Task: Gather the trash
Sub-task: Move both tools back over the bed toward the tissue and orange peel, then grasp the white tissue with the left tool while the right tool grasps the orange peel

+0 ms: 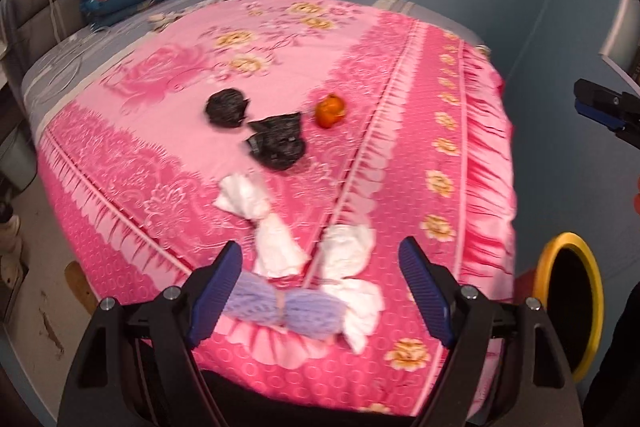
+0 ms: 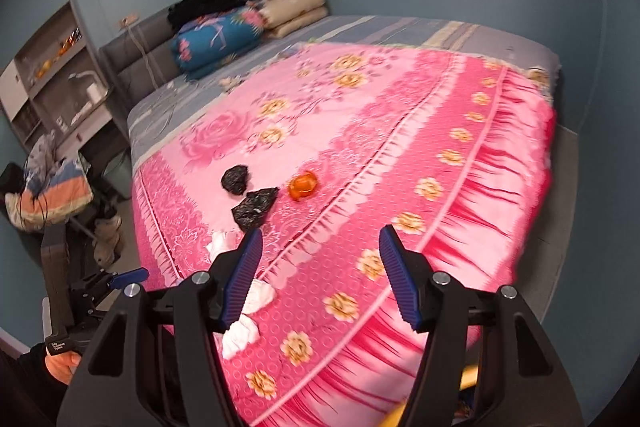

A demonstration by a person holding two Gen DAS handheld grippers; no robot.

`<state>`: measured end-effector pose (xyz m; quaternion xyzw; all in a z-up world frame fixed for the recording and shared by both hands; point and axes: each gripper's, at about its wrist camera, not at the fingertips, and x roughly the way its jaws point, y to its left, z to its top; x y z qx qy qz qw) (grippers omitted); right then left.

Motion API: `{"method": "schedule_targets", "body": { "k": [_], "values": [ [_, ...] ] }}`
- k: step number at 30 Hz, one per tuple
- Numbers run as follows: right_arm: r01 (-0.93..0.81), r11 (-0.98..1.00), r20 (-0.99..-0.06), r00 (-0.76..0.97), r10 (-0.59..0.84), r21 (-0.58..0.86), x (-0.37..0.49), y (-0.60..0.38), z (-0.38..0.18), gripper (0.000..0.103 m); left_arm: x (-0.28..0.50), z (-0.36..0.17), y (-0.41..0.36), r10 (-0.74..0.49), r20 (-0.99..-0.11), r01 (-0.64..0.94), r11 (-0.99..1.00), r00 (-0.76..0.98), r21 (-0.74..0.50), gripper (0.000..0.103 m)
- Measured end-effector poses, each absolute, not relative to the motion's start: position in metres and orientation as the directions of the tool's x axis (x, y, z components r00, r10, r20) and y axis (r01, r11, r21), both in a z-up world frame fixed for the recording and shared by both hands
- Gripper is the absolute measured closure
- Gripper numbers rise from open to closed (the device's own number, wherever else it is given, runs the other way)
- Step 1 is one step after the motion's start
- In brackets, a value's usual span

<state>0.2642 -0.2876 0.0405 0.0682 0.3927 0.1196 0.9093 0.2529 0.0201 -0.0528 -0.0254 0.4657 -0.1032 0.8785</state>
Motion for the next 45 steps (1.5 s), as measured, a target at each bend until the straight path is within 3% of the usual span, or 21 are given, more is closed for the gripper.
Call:
{"method": "schedule_targets", "body": {
  "k": [18, 25, 39, 45],
  "values": [
    [-0.175, 0.956, -0.832, 0.472, 0.291, 0.235, 0.452, -0.190, -0.096, 0.045, 0.327, -0.145, 0.067, -0.226, -0.886, -0.025, 0.966, 0.406, -0.258, 0.026],
    [-0.109, 0.970, -0.872, 0.425, 0.244, 0.218, 0.506, -0.173, -0.146, 0.045, 0.342, -0.163, 0.061, -0.232, -0.894, -0.012, 0.966, 0.384, -0.256, 0.026],
    [-0.087, 0.983, -0.903, 0.387, 0.186, 0.165, 0.555, -0.149, -0.189, 0.045, 0.363, -0.190, 0.060, -0.267, -0.901, 0.017, 0.960, 0.341, -0.278, 0.027],
    [-0.084, 0.987, -0.908, 0.389, 0.158, 0.135, 0.566, -0.141, -0.199, 0.047, 0.368, -0.190, 0.046, -0.267, -0.902, 0.057, 0.963, 0.339, -0.263, 0.045]
  ]
}}
